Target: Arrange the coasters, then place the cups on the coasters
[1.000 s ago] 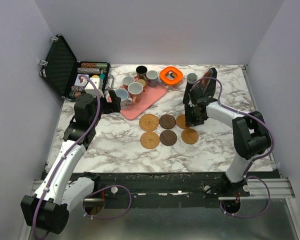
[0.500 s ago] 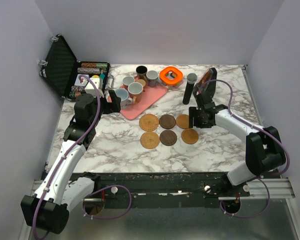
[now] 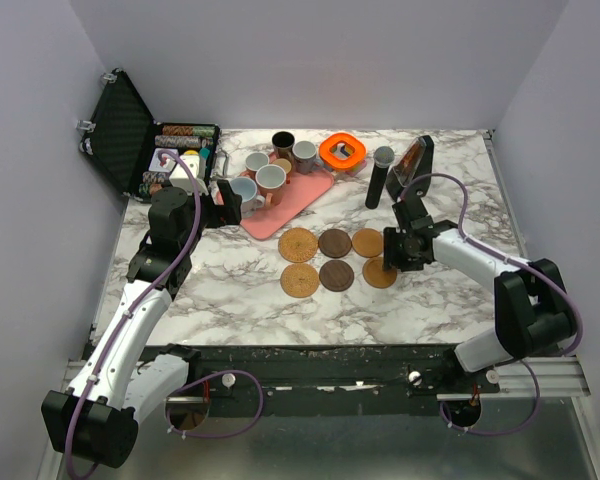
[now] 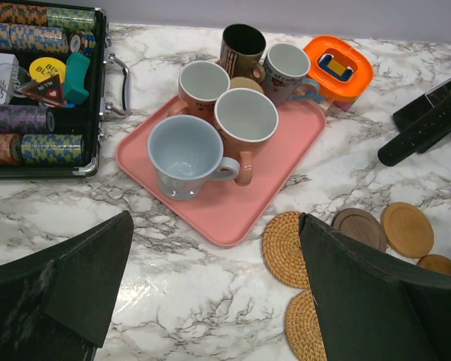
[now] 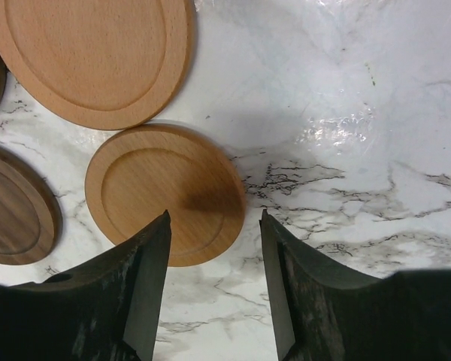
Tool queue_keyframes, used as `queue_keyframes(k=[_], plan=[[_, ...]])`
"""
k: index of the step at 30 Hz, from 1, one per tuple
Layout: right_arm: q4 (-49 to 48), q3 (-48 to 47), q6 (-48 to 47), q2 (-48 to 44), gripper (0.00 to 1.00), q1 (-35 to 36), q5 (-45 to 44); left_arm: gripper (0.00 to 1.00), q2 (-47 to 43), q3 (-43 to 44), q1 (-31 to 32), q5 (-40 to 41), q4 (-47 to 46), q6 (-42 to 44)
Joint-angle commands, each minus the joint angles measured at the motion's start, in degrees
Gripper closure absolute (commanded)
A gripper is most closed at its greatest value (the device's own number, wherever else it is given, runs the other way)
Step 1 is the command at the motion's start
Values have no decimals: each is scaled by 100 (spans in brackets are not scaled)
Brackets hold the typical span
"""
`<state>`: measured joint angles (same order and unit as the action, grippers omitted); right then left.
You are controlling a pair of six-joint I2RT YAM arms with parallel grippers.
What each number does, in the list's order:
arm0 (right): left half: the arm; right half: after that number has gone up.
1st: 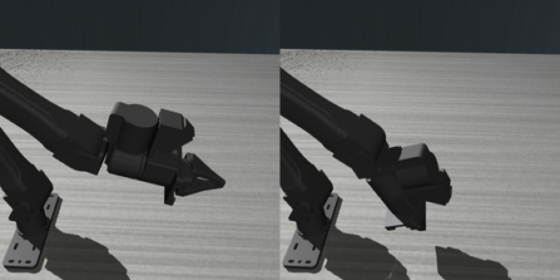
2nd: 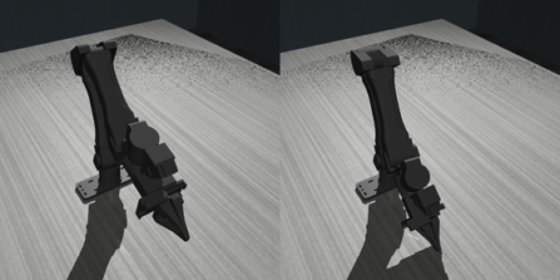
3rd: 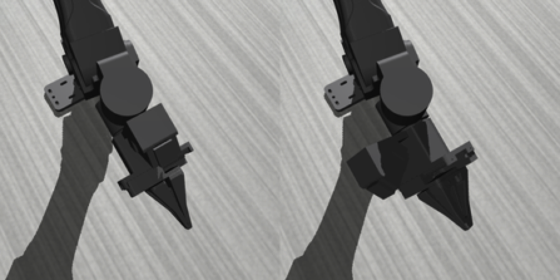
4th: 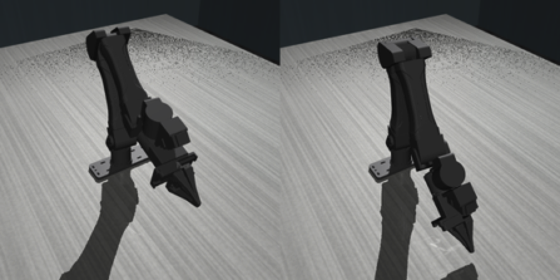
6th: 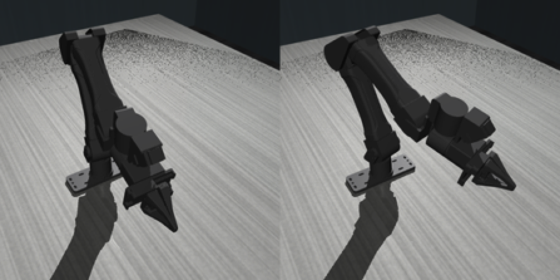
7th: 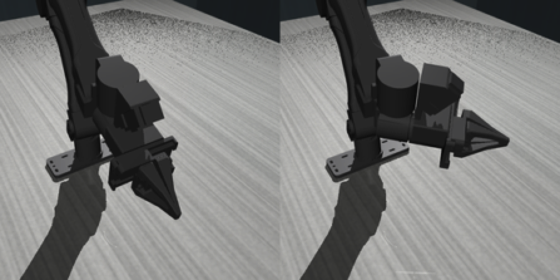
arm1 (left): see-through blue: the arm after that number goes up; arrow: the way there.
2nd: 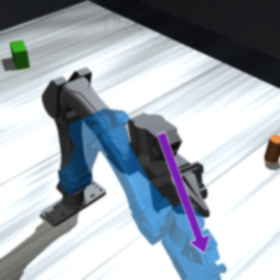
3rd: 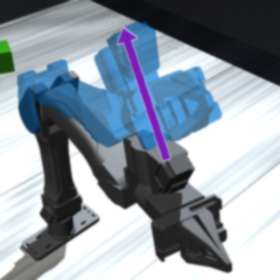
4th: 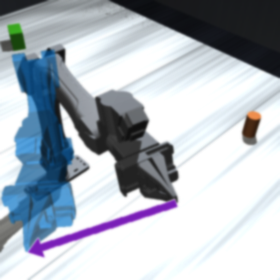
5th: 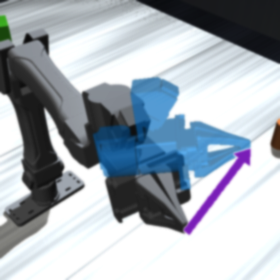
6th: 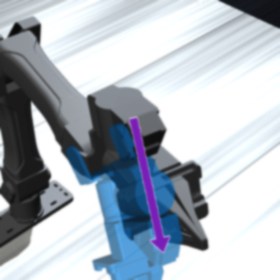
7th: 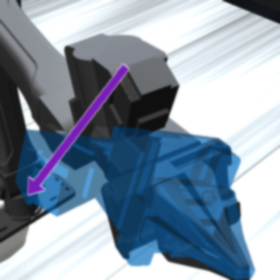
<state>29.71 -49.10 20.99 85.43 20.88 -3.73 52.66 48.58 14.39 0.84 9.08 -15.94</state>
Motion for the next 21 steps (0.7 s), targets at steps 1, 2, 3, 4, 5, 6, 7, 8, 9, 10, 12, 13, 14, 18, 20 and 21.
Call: queue_keyframes(k=[1, 2, 3, 4, 5, 6, 7, 8, 9, 10, 12, 13, 14, 18, 20, 21], plan=[[-62, 15, 54, 184, 43, -32, 206, 1, -46, -50, 28, -75, -108, -49], [-80, -3, 45, 220, 44, -40, 206, 1, -46, -41, 28, -75, -108, -49], [-71, -12, 45, 272, 47, -41, 214, 1, -46, -50, 28, -75, -108, -49], [-62, -20, 45, 316, 48, -41, 214, 1, -54, -50, 28, -75, -108, -49], [-54, -21, 36, 351, 49, -41, 214, 1, -55, -50, 28, -75, -108, -49], [-62, -21, 45, 387, 49, -41, 223, 1, -55, -41, 28, -75, -108, -49], [-54, -3, 45, 396, 50, -41, 232, 1, -55, -50, 28, -75, -108, -49], [-62, 6, 36, 404, 50, -32, 249, 1, -55, -50, 28, -75, -108, -49], [-71, 41, 28, 404, 51, -40, 267, 1, -46, -50, 28, -75, -108, -49], [-80, 58, 10, 404, 53, -41, 293, 1, -37, -50, 37, -75, -108, -49], [-71, 67, -25, 413, 56, -32, 329, 1, -28, -50, 37, -75, -100, -49], [-54, 67, -43, 439, 56, -32, 337, 1, -28, -50, 37, -75, -108, -49], [-36, 85, -69, 474, 57, -32, 338, 1, -28, -50, 37, -75, -108, -49], [-9, 120, -122, 545, 62, -23, 566, 1, -46, -50, 37, -75, -108, -49], [-27, 173, -104, 501, 63, -23, 592, 1, -46, -50, 37, -75, -100, -49], [-45, 190, -78, 484, 63, -23, 610, 1, -37, -59, 37, -75, -108, -49]])
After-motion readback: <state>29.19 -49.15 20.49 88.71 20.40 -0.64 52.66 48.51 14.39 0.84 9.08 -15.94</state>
